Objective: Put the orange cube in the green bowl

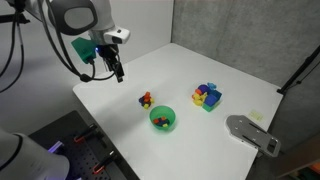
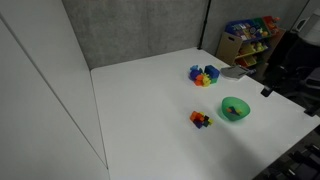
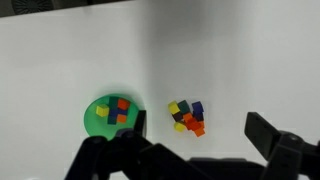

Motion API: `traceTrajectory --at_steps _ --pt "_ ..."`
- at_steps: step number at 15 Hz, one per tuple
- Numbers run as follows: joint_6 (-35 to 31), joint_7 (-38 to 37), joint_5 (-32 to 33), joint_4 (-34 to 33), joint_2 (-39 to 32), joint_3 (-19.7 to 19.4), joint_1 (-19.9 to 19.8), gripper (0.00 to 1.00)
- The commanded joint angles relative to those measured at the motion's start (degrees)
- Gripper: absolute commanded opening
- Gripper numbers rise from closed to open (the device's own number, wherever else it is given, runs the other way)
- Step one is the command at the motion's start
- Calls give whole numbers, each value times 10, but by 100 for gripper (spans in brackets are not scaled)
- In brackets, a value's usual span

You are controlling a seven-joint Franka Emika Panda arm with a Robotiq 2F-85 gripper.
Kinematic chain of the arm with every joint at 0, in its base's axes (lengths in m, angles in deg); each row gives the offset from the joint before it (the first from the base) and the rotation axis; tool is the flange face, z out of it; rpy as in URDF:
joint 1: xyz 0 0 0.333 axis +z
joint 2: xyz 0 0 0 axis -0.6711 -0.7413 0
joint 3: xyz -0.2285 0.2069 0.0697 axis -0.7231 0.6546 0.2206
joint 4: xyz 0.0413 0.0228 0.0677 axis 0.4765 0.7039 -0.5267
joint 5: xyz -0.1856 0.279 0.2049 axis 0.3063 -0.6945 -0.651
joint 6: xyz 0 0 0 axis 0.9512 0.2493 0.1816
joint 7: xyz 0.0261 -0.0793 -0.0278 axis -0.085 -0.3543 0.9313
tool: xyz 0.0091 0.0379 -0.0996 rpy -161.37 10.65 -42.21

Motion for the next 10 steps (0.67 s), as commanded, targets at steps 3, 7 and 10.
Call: traceTrajectory --at_steps 3,7,10 --pt "-94 7 13 -43 -111 -1 4 100" --pt "-160 38 27 -77 -195 -5 12 100" --pt "-207 45 58 -112 -267 -6 15 100"
